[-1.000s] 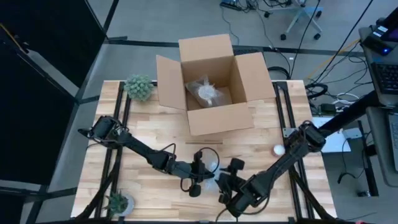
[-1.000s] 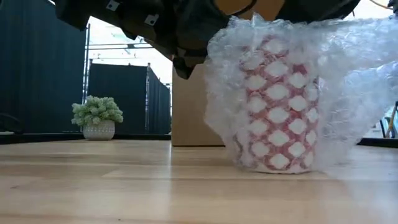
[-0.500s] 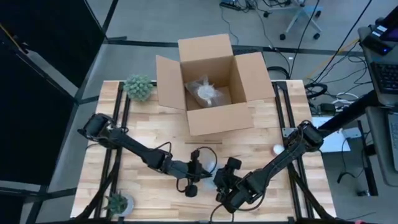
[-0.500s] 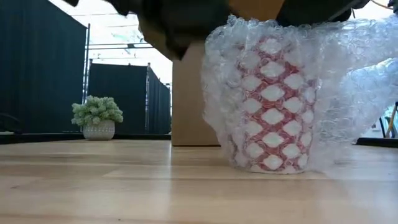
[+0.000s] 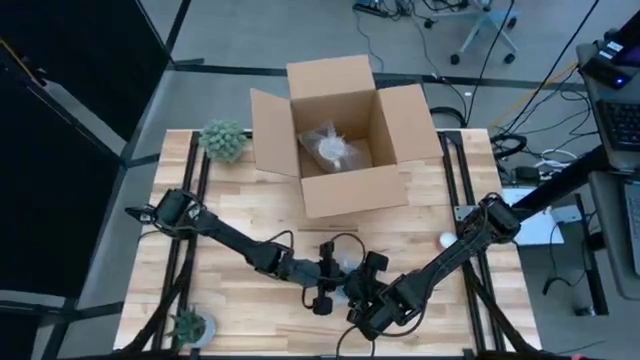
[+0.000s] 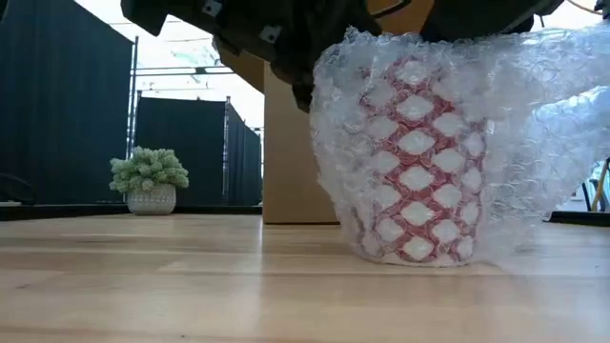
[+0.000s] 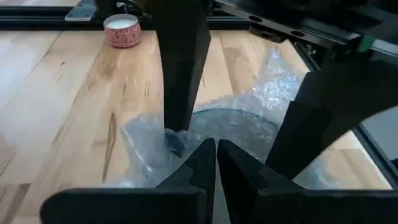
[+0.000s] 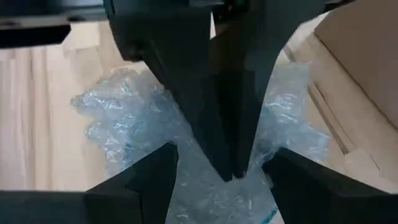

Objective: Wrap mug
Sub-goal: Wrap the red mug with bubble wrap, then put the red mug into the cardboard box, then return to Home Position

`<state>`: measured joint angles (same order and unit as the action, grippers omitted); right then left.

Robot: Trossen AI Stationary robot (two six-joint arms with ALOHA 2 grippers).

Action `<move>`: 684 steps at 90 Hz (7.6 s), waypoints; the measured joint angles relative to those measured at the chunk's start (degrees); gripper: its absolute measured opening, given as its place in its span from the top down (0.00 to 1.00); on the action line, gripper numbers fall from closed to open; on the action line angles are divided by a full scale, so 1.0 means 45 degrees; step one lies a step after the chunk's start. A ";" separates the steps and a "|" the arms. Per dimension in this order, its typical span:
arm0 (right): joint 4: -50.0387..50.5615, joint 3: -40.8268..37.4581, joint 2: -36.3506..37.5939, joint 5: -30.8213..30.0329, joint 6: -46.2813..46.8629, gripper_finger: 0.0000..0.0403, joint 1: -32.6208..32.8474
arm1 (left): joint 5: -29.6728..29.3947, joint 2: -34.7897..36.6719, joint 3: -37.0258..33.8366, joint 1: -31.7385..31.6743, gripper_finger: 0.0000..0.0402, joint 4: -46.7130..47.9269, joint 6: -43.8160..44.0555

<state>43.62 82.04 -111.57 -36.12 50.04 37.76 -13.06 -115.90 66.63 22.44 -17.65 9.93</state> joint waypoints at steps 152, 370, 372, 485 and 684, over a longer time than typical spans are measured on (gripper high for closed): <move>0.0874 -0.0362 0.0719 0.3194 -0.0097 0.46 -0.1493 | -0.0112 0.2364 -0.0122 0.0313 0.97 0.2483 -0.0296; -0.2065 0.0039 0.0696 0.3870 -0.3067 0.50 -0.0424 | 0.0221 0.0477 -0.0040 -0.0078 0.97 0.0805 -0.0631; -0.2053 0.0042 0.0616 0.4017 -0.3130 0.50 -0.0474 | 0.0220 0.0477 -0.0040 -0.0078 0.97 0.0802 -0.0628; -0.0532 0.4984 0.0515 0.6109 -0.6925 0.97 0.0925 | -0.0158 0.6888 -0.0093 0.4445 0.97 0.7884 0.2328; 0.4953 1.1317 -0.0159 0.7917 -1.0741 0.44 -1.3335 | -0.1161 0.8647 -0.0093 0.3426 0.97 1.1323 0.0300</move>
<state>65.90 132.97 -112.28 -0.49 1.71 -22.25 -18.28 -76.99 66.22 37.85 33.30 11.28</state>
